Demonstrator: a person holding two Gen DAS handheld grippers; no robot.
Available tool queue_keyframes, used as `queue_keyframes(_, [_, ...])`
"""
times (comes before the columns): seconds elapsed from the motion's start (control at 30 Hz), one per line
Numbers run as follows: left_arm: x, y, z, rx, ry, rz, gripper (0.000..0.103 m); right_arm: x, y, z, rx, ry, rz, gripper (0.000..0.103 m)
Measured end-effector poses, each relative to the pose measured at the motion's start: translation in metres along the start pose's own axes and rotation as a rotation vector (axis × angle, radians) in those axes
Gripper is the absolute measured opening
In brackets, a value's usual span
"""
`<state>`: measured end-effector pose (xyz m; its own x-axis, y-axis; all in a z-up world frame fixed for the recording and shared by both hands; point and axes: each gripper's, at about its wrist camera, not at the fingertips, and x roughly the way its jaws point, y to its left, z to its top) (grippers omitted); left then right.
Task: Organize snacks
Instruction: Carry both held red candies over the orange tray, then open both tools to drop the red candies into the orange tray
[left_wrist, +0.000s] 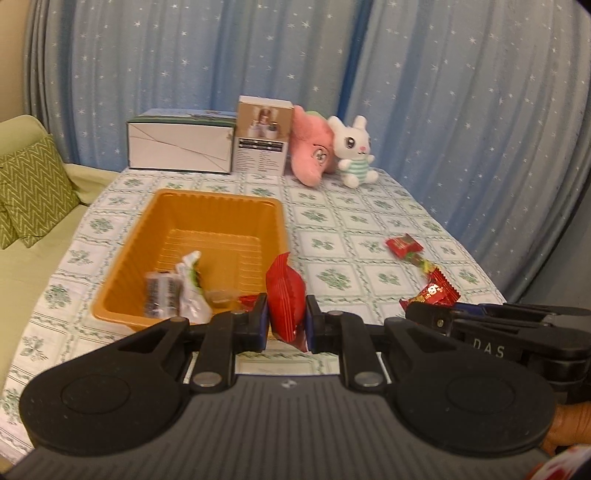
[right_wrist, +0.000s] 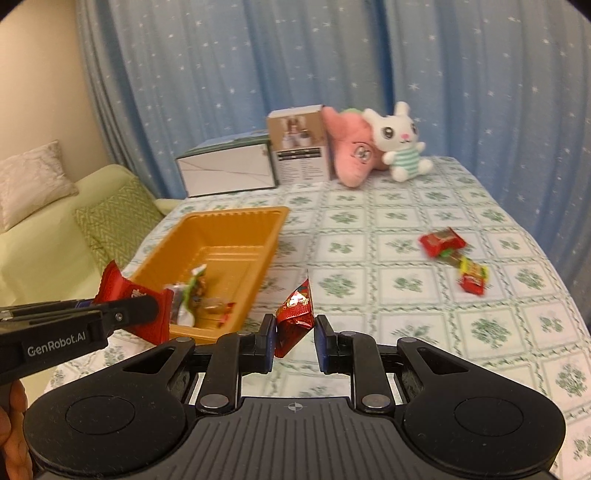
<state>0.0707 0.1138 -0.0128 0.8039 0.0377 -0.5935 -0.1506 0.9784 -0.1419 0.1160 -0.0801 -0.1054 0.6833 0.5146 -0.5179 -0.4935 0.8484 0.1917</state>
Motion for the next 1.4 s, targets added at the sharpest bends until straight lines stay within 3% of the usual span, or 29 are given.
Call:
queue_keyframes(0.2, [0.002,0.030,0.013,-0.011,-0.001,0.053,0.017,0.021,0.023,0.010,-0.048,0.014,0.040,0.022])
queue_keyframes(0.57, [0.020,0.079,0.035,-0.033,0.011,0.077,0.017,0.069,0.057,0.026,-0.091,0.056,0.112,0.022])
queue_keyframes(1.0, [0.078,0.113,0.046,-0.036,0.101,0.057,0.017,0.123,0.064,0.033,-0.089,0.107,0.130,0.022])
queue_keyframes(1.17, [0.089,0.123,0.043,-0.087,0.109,0.042,0.028,0.136,0.062,0.033,-0.089,0.119,0.126,0.022])
queue_keyframes(1.4, [0.082,0.135,0.038,-0.102,0.095,0.088,0.033,0.144,0.063,0.030,-0.090,0.133,0.130,0.022])
